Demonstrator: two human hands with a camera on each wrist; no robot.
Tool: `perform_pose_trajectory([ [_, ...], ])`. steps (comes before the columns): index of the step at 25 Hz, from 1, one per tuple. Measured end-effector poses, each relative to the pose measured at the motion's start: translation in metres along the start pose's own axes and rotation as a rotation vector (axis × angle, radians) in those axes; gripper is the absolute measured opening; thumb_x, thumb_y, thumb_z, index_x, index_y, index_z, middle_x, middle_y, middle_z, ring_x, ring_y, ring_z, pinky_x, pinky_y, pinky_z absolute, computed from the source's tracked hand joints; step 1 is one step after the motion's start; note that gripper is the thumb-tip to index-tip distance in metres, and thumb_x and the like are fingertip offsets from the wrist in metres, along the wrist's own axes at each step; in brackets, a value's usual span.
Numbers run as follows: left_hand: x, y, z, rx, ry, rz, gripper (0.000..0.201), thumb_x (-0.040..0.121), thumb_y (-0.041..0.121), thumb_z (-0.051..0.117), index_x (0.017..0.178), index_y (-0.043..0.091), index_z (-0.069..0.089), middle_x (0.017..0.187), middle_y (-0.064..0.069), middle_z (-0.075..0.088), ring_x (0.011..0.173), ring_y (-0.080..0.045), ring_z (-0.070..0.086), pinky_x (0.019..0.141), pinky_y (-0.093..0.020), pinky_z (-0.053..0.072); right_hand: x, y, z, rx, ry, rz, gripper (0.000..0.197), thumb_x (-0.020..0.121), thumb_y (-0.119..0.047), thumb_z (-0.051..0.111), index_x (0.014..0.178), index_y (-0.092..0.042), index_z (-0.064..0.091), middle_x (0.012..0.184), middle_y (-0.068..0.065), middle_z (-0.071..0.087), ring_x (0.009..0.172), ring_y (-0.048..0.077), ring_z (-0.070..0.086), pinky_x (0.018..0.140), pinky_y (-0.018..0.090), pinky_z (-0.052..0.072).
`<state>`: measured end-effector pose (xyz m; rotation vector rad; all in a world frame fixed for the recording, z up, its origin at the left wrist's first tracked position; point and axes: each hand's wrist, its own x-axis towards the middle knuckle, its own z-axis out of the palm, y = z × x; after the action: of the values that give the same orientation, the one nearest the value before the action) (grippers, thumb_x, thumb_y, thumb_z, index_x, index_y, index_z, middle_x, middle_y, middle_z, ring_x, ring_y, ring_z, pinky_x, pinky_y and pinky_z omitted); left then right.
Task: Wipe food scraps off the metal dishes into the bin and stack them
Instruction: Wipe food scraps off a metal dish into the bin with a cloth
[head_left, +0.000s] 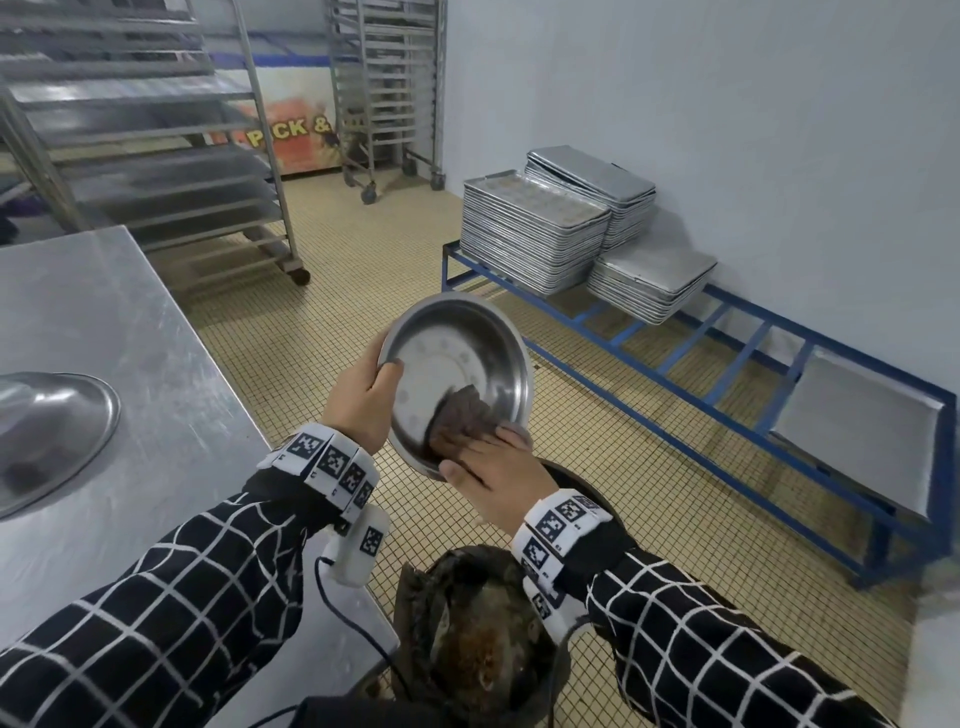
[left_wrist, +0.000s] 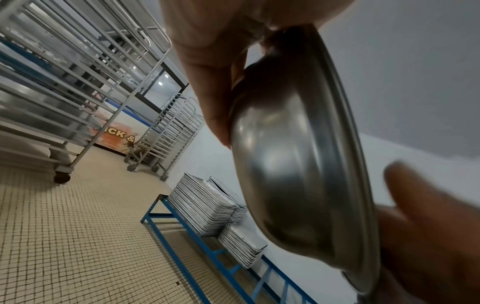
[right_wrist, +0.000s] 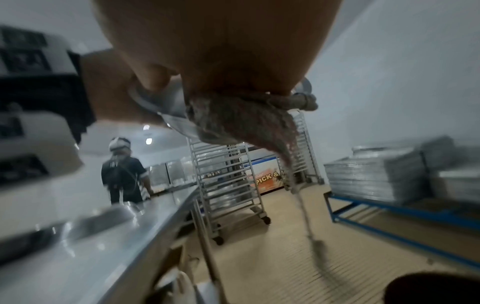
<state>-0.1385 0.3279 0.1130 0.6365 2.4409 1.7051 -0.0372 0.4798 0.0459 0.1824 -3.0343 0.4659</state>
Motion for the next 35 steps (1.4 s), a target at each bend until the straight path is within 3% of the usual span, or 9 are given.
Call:
perform_pose_trajectory([
  [4, 0.000, 0.009, 0.001, 0.007, 0.015, 0.034, 0.036, 0.096, 0.023, 0.035, 0.126, 0.040, 0.044, 0.092, 0.010, 0.060, 0.095, -0.027, 0.059, 0.084, -0.050, 0.051, 0.003, -0.020, 0.000, 0.394, 0.140, 0.089, 0.059, 0.096, -0.060, 0.022, 0.084, -0.017, 0.061, 0.083, -0.007, 0.064, 0.085, 0.009, 0.059, 0.095, 0.040, 0.041],
  [8, 0.005, 0.006, -0.001, 0.020, 0.017, 0.031, 0.038, 0.094, 0.024, 0.036, 0.126, 0.040, 0.047, 0.094, 0.004, 0.063, 0.093, -0.028, 0.060, 0.081, -0.051, 0.052, 0.003, -0.002, -0.006, -0.030, 0.108, 0.017, 0.049, 0.100, -0.050, 0.023, 0.124, -0.027, 0.059, 0.122, -0.010, 0.064, 0.121, 0.009, 0.050, 0.113, 0.032, 0.021],
  [12, 0.004, 0.002, 0.000, -0.048, 0.010, -0.021, 0.038, 0.097, 0.018, 0.038, 0.129, 0.034, 0.050, 0.093, 0.011, 0.063, 0.087, -0.013, 0.060, 0.067, -0.029, 0.049, 0.005, 0.033, -0.011, -0.221, 0.141, 0.199, 0.061, 0.095, -0.057, 0.011, 0.145, -0.032, 0.035, 0.157, -0.010, 0.020, 0.147, 0.013, 0.002, 0.118, 0.043, -0.007],
  [15, -0.004, 0.003, 0.003, -0.094, -0.012, -0.057, 0.031, 0.097, 0.016, 0.040, 0.121, 0.032, 0.052, 0.090, 0.010, 0.061, 0.080, -0.006, 0.056, 0.066, -0.020, 0.039, 0.011, 0.050, -0.022, -0.134, 0.181, 0.304, 0.056, 0.099, -0.052, 0.019, 0.151, -0.031, 0.016, 0.157, -0.012, -0.013, 0.145, 0.015, -0.014, 0.119, 0.047, 0.004],
  [17, -0.004, 0.001, 0.003, -0.131, -0.028, -0.076, 0.026, 0.096, 0.015, 0.042, 0.113, 0.030, 0.055, 0.089, 0.004, 0.063, 0.077, -0.013, 0.058, 0.064, -0.022, 0.041, 0.013, 0.052, -0.031, -0.004, 0.212, 0.299, 0.059, 0.100, -0.047, 0.028, 0.152, -0.032, 0.003, 0.157, -0.010, -0.020, 0.146, 0.020, 0.005, 0.112, 0.043, 0.026],
  [20, -0.001, -0.004, -0.001, -0.124, -0.102, -0.111, 0.024, 0.094, 0.015, 0.044, 0.110, 0.020, 0.061, 0.084, -0.004, 0.064, 0.071, -0.019, 0.059, 0.062, -0.025, 0.046, 0.014, 0.049, -0.044, 0.276, 0.246, 0.385, 0.067, 0.098, -0.039, 0.043, 0.153, -0.030, 0.005, 0.159, -0.003, 0.014, 0.132, 0.020, 0.041, 0.096, 0.036, 0.046],
  [24, 0.001, -0.013, -0.003, -0.133, -0.202, -0.185, 0.022, 0.095, 0.015, 0.044, 0.107, 0.013, 0.062, 0.080, -0.010, 0.063, 0.065, -0.019, 0.059, 0.059, -0.025, 0.049, 0.014, 0.056, -0.049, 0.603, 0.309, 0.580, 0.039, 0.093, -0.028, 0.057, 0.131, -0.018, 0.052, 0.116, -0.001, 0.064, 0.107, 0.017, 0.062, 0.080, 0.023, 0.050],
  [28, -0.004, -0.017, -0.001, -0.250, -0.176, -0.204, 0.018, 0.095, 0.021, 0.049, 0.110, 0.026, 0.059, 0.078, -0.001, 0.065, 0.061, -0.014, 0.064, 0.050, -0.020, 0.050, 0.012, 0.064, -0.039, 0.664, 0.344, 0.623, 0.016, 0.093, -0.025, 0.059, 0.106, -0.015, 0.063, 0.093, -0.003, 0.067, 0.088, 0.012, 0.065, 0.067, 0.021, 0.051],
  [35, -0.017, -0.024, 0.016, -0.336, -0.109, -0.081, 0.068, 0.081, 0.018, 0.063, 0.134, 0.041, 0.026, 0.110, -0.001, 0.060, 0.094, -0.017, 0.065, 0.077, -0.028, 0.053, 0.013, 0.050, -0.027, 0.713, 0.499, 0.696, 0.016, 0.096, -0.025, 0.053, 0.101, -0.012, 0.060, 0.087, -0.003, 0.063, 0.076, 0.006, 0.058, 0.058, 0.015, 0.039],
])
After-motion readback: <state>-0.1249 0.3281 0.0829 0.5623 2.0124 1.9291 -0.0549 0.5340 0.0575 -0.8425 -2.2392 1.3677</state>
